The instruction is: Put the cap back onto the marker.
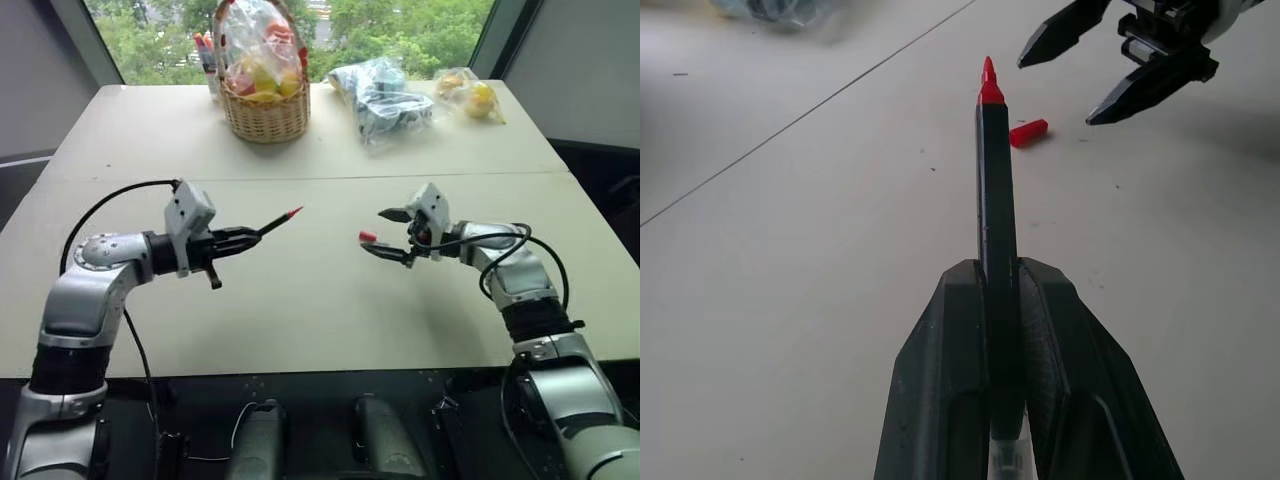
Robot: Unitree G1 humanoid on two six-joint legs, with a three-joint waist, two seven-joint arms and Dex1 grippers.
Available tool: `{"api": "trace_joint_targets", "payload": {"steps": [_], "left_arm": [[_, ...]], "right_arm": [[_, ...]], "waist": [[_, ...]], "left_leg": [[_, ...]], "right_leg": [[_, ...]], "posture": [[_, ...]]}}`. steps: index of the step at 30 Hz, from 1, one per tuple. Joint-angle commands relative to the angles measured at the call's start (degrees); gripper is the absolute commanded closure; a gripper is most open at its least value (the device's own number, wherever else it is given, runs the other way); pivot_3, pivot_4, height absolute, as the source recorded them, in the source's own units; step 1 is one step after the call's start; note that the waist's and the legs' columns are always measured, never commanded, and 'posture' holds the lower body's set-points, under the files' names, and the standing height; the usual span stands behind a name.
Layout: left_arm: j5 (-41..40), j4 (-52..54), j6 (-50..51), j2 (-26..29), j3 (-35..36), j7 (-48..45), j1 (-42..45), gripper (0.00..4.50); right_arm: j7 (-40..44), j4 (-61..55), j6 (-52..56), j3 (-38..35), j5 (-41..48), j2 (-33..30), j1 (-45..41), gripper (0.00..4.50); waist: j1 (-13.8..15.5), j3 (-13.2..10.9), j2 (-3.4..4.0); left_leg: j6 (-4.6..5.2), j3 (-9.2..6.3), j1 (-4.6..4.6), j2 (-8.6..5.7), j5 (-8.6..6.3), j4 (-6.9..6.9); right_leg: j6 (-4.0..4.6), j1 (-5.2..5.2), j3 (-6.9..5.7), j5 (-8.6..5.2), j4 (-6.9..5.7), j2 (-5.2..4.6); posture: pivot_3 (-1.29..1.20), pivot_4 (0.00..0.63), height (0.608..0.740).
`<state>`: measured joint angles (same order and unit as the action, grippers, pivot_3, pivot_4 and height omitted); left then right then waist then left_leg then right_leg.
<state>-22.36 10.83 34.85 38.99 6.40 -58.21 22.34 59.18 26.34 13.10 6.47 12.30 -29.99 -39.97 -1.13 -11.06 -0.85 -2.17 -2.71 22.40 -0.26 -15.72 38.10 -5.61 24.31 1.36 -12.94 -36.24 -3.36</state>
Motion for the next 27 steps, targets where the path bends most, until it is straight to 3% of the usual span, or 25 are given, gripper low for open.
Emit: {"api": "trace_joint_targets", "payload": {"steps": [1, 11, 23, 26, 27], "left_arm": [[-1.75, 3.21, 0.52, 1.42, 2.18, 1.79, -0.58, 4.42], [-2.96, 5.57, 0.47, 3.28, 2.14, 4.04, -2.35, 4.42], [-4.05, 5.97, 0.79, 3.75, 0.5, 3.12, -2.27, 4.42], [-4.22, 6.42, 0.62, 4.1, -0.07, 2.66, -2.95, 4.5], [-4.19, 6.48, 0.5, 4.22, -0.29, 2.57, -3.06, 4.5]], "right_arm": [[1.36, 4.35, -3.28, -0.35, -0.99, 0.93, -3.52, 0.0], [1.81, 15.52, -9.89, 0.18, -5.48, 3.39, -6.42, 0.0], [1.42, 19.15, -11.78, -0.33, -7.32, 4.75, -5.64, 0.0], [1.25, 19.42, -12.08, -0.19, -7.69, 5.12, -5.41, 0.87], [1.19, 19.57, -12.14, -0.19, -7.79, 5.26, -5.43, 1.34]], "waist": [[0.06, 0.0, 0.0], [0.05, 0.0, 0.0], [-0.05, -0.01, 0.01], [-0.07, -0.01, 0.01], [-0.07, -0.01, 0.01]], "left_leg": [[0.0, 0.0, 0.0, 0.0, 0.0, 0.0], [-0.01, 0.02, 0.0, -0.01, 0.0, 0.0], [-0.01, 0.02, 0.0, -0.01, 0.0, -0.01], [-0.01, 0.02, 0.0, -0.01, 0.0, -0.01], [-0.01, 0.02, 0.0, -0.01, 0.0, -0.01]], "right_leg": [[0.0, 0.0, 0.0, 0.0, 0.0, 0.0], [0.01, 0.0, 0.01, 0.01, 0.0, -0.02], [0.01, 0.01, 0.01, 0.01, 0.0, -0.01], [0.01, 0.0, 0.01, 0.01, 0.0, -0.01], [0.01, 0.0, 0.01, 0.01, 0.0, -0.01]], "posture": [[0.0, 0.15, 0.74], [0.0, 0.15, 0.74], [0.0, 0.15, 0.74], [0.0, 0.15, 0.74], [0.0, 0.15, 0.74]]}}
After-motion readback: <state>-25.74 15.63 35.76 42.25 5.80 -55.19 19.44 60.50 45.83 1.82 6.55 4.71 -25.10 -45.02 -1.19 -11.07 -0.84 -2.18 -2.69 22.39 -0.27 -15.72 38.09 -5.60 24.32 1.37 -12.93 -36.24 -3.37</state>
